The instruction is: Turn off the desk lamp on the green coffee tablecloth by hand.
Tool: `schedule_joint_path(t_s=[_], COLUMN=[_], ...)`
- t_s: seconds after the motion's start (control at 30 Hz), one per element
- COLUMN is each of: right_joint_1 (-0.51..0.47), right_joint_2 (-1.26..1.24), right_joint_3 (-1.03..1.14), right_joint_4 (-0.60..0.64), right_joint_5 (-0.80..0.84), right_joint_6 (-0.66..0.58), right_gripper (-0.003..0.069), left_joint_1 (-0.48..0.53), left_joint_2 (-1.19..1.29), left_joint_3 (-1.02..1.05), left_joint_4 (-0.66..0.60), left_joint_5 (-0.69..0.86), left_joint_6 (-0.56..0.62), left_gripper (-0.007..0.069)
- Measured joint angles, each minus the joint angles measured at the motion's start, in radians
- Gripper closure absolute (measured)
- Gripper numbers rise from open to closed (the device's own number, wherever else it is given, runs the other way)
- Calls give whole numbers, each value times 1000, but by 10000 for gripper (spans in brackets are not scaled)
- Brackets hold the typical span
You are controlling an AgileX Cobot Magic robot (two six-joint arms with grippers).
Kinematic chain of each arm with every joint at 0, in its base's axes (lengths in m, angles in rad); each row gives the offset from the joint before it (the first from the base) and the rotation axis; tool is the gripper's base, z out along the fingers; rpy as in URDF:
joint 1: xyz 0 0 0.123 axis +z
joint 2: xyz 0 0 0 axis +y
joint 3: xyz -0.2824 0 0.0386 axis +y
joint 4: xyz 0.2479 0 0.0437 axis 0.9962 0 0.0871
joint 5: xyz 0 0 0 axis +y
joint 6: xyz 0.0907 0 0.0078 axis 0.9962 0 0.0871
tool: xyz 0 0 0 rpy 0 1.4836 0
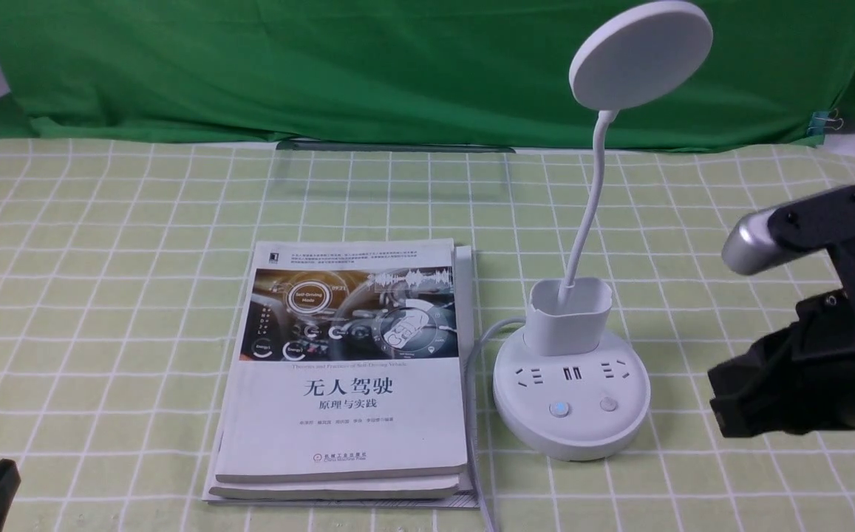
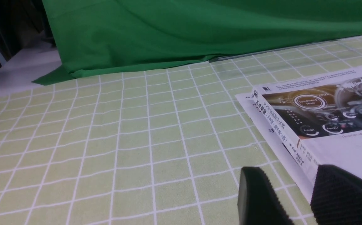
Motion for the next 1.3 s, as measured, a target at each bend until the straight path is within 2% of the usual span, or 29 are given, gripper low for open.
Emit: schedule_joint_path(t_s=[0.17,0.27,0.5,0.53,0.63,0.77,0.9,1.3], right_joint_1=[-3,-44,-294,-294,-391,-457,-489,-497], right_joint_2=[-60,-169,-612,-625,-848,-1034,-1111,-1115], right_joint_3=[13,87,496,496,652,757,814,827], right_joint_4=[-18,-24,-35,-35,-37,-37,-37,-36], right_joint_5=[-45,-84,-212,-217,-283,-302,-315,-313], right_joint_6=[-1,-4,-45,-49,-93,-106,-111,-111], right_gripper=[618,618,618,618,618,618,618,618], left_joint_1=[0,0,0,0,0,0,0,0], left_joint_2=[0,0,0,0,0,0,0,0], left_joint_3=[0,0,0,0,0,0,0,0], left_joint_4=[0,0,-3,-3,-3,-3,-3,-3], left_joint_5=[0,0,0,0,0,0,0,0], left_joint_6=[0,0,0,0,0,0,0,0], left_gripper=[382,382,382,382,382,382,382,382])
